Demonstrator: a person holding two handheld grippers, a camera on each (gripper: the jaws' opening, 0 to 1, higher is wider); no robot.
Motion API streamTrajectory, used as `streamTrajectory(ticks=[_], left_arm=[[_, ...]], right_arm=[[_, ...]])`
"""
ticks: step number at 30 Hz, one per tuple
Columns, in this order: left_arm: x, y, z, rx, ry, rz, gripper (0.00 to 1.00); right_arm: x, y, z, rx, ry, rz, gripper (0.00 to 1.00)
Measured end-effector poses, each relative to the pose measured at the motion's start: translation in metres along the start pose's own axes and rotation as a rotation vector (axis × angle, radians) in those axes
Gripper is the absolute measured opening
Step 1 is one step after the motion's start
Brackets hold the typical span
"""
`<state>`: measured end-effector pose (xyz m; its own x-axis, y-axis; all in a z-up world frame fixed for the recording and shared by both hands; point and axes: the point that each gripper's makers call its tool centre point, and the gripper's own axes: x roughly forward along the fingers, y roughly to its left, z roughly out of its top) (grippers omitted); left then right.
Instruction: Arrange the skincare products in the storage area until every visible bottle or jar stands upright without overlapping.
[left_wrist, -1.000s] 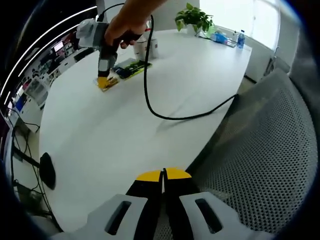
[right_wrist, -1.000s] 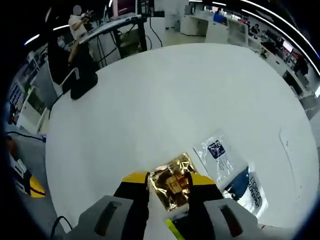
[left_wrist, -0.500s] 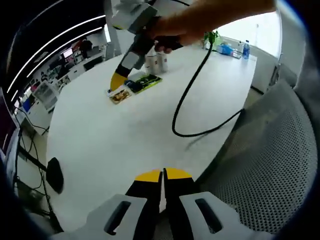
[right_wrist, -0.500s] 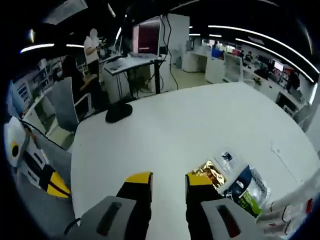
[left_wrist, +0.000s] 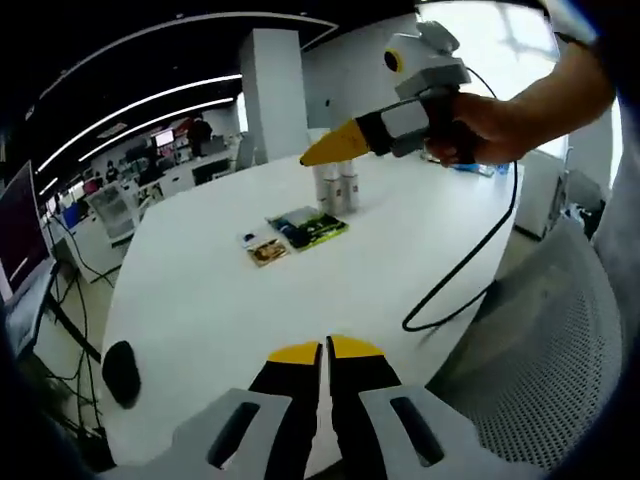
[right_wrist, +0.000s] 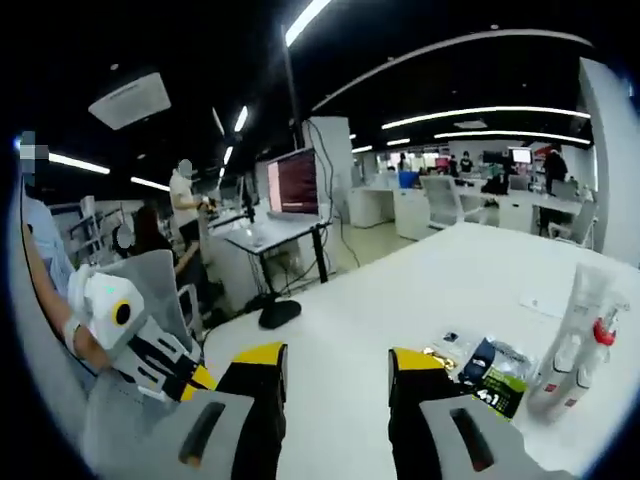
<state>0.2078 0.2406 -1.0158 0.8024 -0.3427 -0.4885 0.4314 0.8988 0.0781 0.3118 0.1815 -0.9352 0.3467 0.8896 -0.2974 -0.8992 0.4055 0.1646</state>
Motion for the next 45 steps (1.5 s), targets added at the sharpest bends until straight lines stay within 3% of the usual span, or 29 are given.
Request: streamTrajectory(ticks=[1,3,6,8,11,12,14,16,17,18,21,22,24,27,29,31,33,36,38,41,45], left_arm=[[-0.001,0.001,0.001,-0.002,-0.004,-0.002,0.00],[-0.001,0.005,0.006,0.006,-0.019,0.002,0.00],[-0.002,0.006,0.012,0.025,-0.042,-0.002,0.00],[-0.005,0.009,0.016,0.014,-0.060,0.001,0.00],[-0.008,0.011,0.026,-0.092,-0.108,-0.016,0.00],[-0.011,0.012,0.032,-0.234,-0.129,-0.038,0.00],[-0.015,0.013,0.043,-0.327,-0.180,-0.095,0.00],[-0.026,0.029,0.065,-0.409,-0.297,-0.092,0.00],[-0.027,0.030,0.069,-0.419,-0.313,-0.100,0.00],[-0.031,0.036,0.079,-0.480,-0.367,-0.119,0.00],[-0.038,0.033,0.101,-0.633,-0.456,-0.281,0.00],[-0.042,0.038,0.109,-0.620,-0.520,-0.277,0.00],[-0.047,0.046,0.114,-0.613,-0.565,-0.241,0.00],[-0.054,0.040,0.122,-0.615,-0.600,-0.303,0.00],[-0.054,0.035,0.121,-0.641,-0.572,-0.335,0.00],[-0.059,0.028,0.126,-0.592,-0.589,-0.353,0.01],[-0.062,0.027,0.127,-0.556,-0.592,-0.343,0.10],[-0.067,0.027,0.127,-0.533,-0.592,-0.335,0.15],[-0.065,0.037,0.113,-0.506,-0.508,-0.223,0.17],[-0.064,0.035,0.110,-0.514,-0.477,-0.248,0.33],[-0.061,0.038,0.094,-0.326,-0.366,-0.150,0.41]], right_arm=[[-0.011,-0.003,-0.003,0.017,0.006,-0.012,0.22],[-0.024,-0.001,0.001,0.017,-0.018,0.001,0.21],[-0.036,-0.003,0.004,0.056,-0.045,-0.028,0.31],[-0.047,-0.002,0.013,0.129,-0.100,-0.040,0.37],[-0.055,-0.001,0.016,0.114,-0.121,-0.060,0.46],[-0.058,0.002,0.018,0.116,-0.135,-0.054,0.48],[-0.059,0.005,0.019,0.112,-0.139,-0.061,0.56],[-0.060,0.011,0.020,0.111,-0.146,-0.047,0.61],[-0.060,0.012,0.020,0.110,-0.145,-0.047,0.62],[-0.061,0.014,0.019,0.106,-0.145,-0.045,0.64],[-0.061,0.019,0.018,0.107,-0.139,-0.032,0.68],[-0.064,0.022,0.021,0.104,-0.151,-0.025,0.69],[-0.067,0.026,0.027,0.115,-0.180,-0.024,0.74],[-0.070,0.031,0.030,0.142,-0.196,-0.003,0.90],[-0.072,0.036,0.030,0.135,-0.208,0.000,0.99],[-0.073,0.042,0.024,0.126,-0.187,0.006,0.99],[-0.076,0.041,0.016,0.045,-0.162,-0.030,0.99],[-0.082,0.045,0.006,0.013,-0.139,-0.042,0.99],[-0.087,0.047,0.004,0.007,-0.139,-0.047,0.99],[-0.101,0.043,0.010,-0.016,-0.191,-0.098,0.99],[-0.115,0.036,0.008,0.010,-0.225,-0.149,1.00]])
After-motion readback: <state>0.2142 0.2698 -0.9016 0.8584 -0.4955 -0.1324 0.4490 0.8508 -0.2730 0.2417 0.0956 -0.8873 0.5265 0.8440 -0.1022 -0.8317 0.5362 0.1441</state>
